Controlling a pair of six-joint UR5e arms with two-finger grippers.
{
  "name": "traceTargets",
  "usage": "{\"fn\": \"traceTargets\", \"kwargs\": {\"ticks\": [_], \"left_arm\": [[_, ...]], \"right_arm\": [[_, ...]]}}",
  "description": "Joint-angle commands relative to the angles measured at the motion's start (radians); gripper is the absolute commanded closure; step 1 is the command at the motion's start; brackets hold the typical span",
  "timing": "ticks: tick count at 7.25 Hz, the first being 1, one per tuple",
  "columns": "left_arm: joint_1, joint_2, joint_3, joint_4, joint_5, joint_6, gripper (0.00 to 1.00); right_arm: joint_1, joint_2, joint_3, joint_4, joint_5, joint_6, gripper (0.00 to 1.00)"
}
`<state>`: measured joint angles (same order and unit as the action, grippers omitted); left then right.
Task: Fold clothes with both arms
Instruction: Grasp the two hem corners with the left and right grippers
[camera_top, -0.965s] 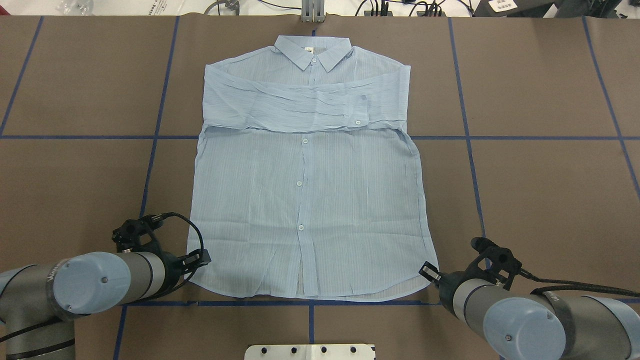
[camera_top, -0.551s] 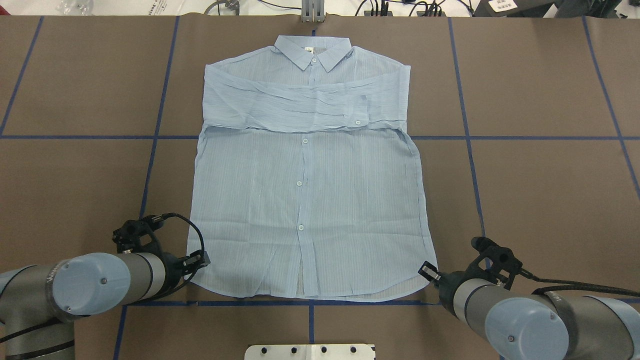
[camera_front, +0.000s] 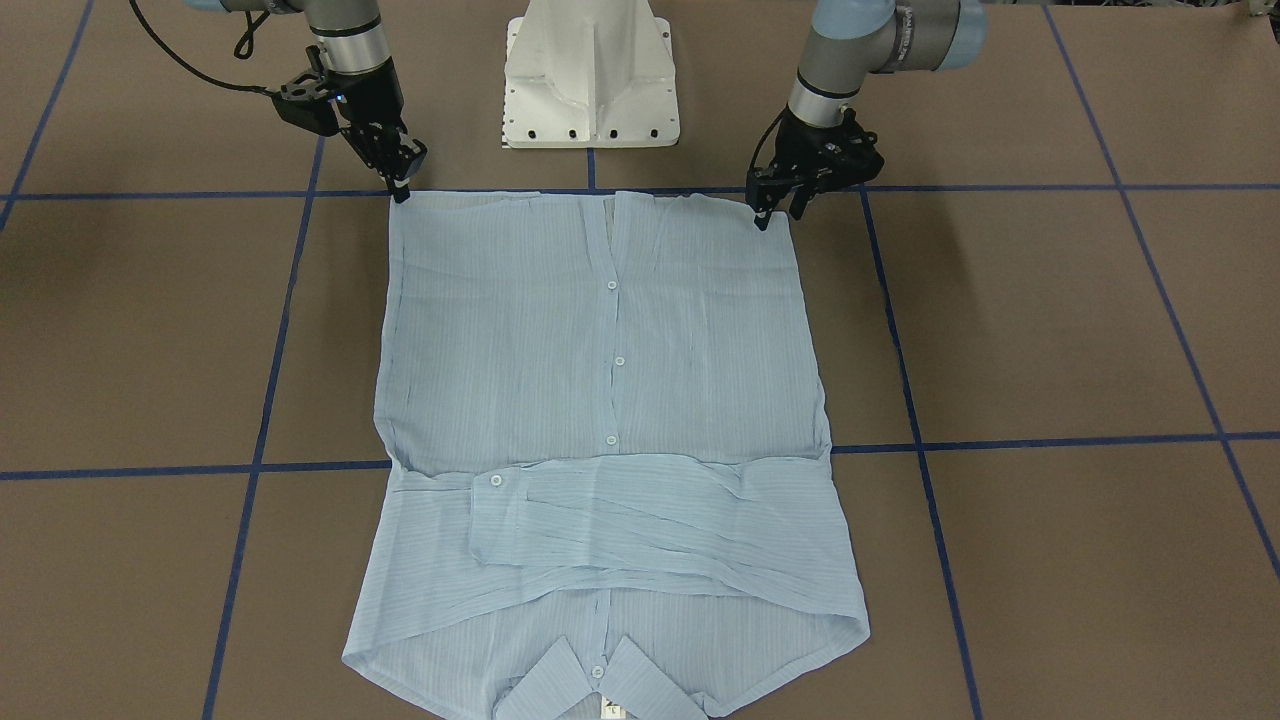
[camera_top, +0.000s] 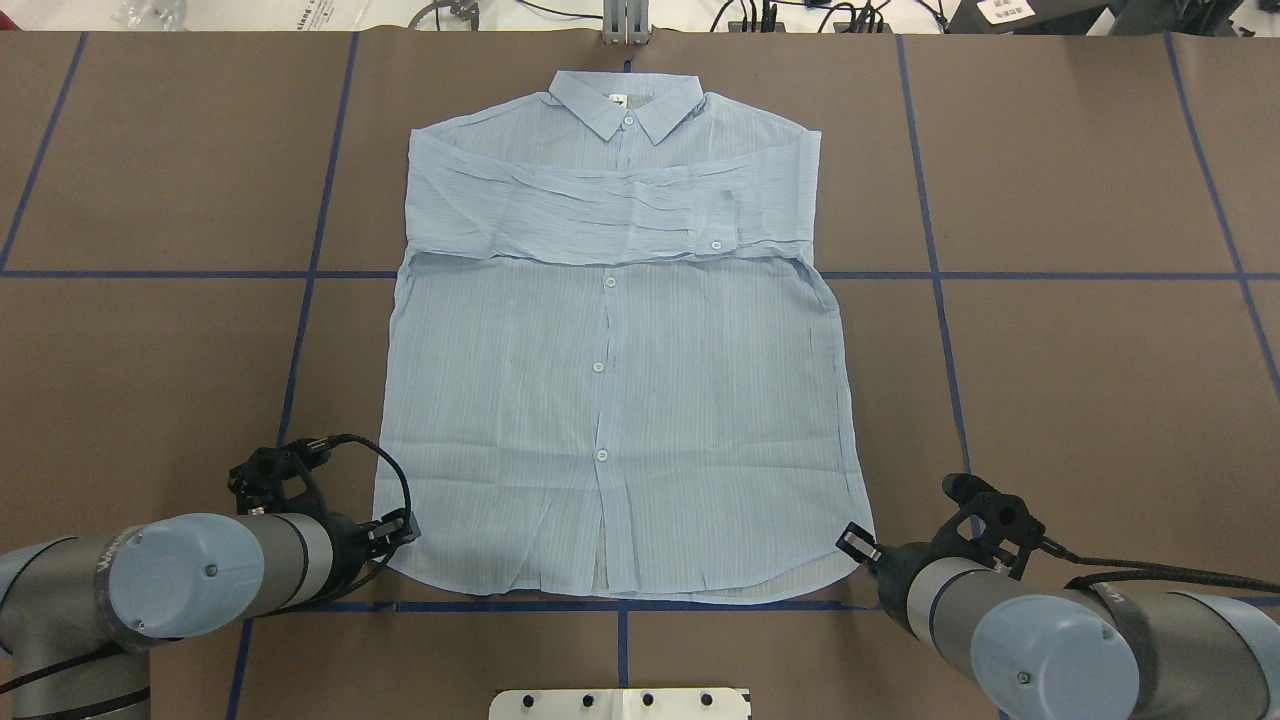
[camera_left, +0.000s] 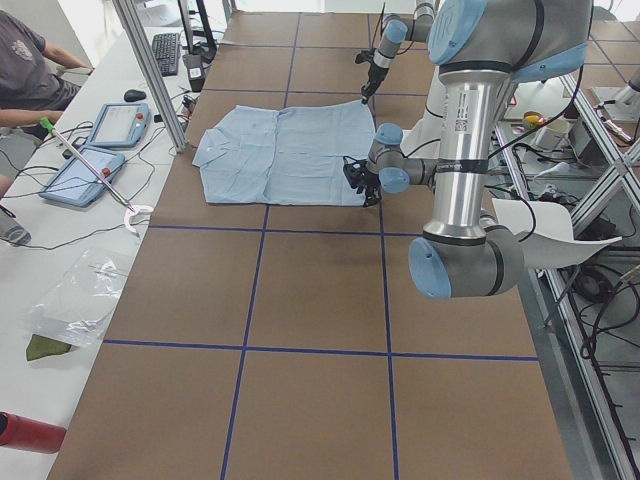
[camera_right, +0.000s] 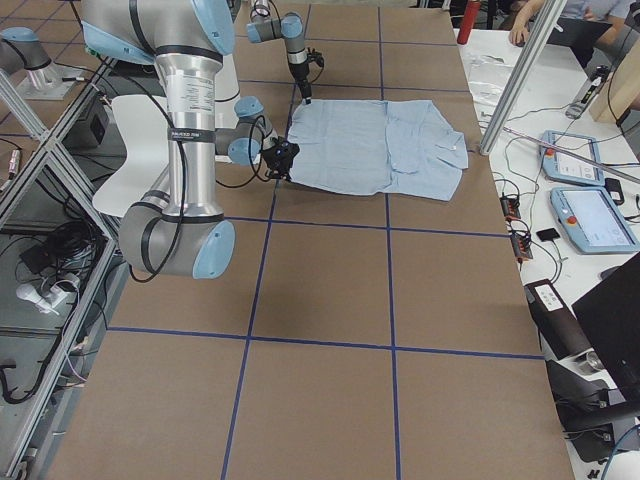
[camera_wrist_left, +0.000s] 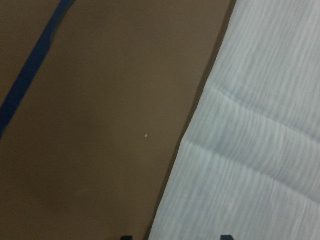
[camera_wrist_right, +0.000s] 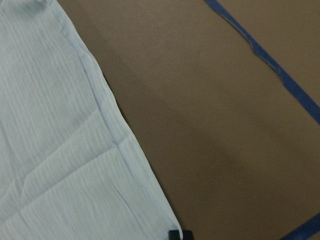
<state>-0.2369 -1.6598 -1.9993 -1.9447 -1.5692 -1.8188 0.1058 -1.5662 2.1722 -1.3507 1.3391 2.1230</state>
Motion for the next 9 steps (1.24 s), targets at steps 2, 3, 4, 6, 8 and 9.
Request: {"fn": "traceTargets", "kwargs": {"ticks": [2,3,4,6,8,9], "left_arm": [[0.004,0.000,-0.001,0.004,0.000,-0.002,0.53],[0.004,0.000,-0.001,0.012,0.000,-0.002,0.67],[0.004,0.000,-0.007,0.016,0.000,-0.002,0.96],[0.004,0.002,-0.034,0.026,0.000,-0.002,1.00],[0.005,0.000,-0.113,0.110,-0.037,-0.002,1.00],[0.011,0.000,-0.134,0.112,-0.047,-0.004,1.00]], "right_arm": [[0.000,0.000,0.000,-0.001,0.000,0.000,1.00],[-0.002,0.000,0.000,0.001,0.000,0.000,1.00],[0.000,0.000,0.000,0.001,0.000,0.000,1.00],[0.000,0.000,0.000,-0.001,0.000,0.000,1.00],[0.000,-0.002,0.003,-0.001,0.000,0.002,1.00],[0.000,-0.035,0.030,0.001,0.000,0.000,1.00]]}}
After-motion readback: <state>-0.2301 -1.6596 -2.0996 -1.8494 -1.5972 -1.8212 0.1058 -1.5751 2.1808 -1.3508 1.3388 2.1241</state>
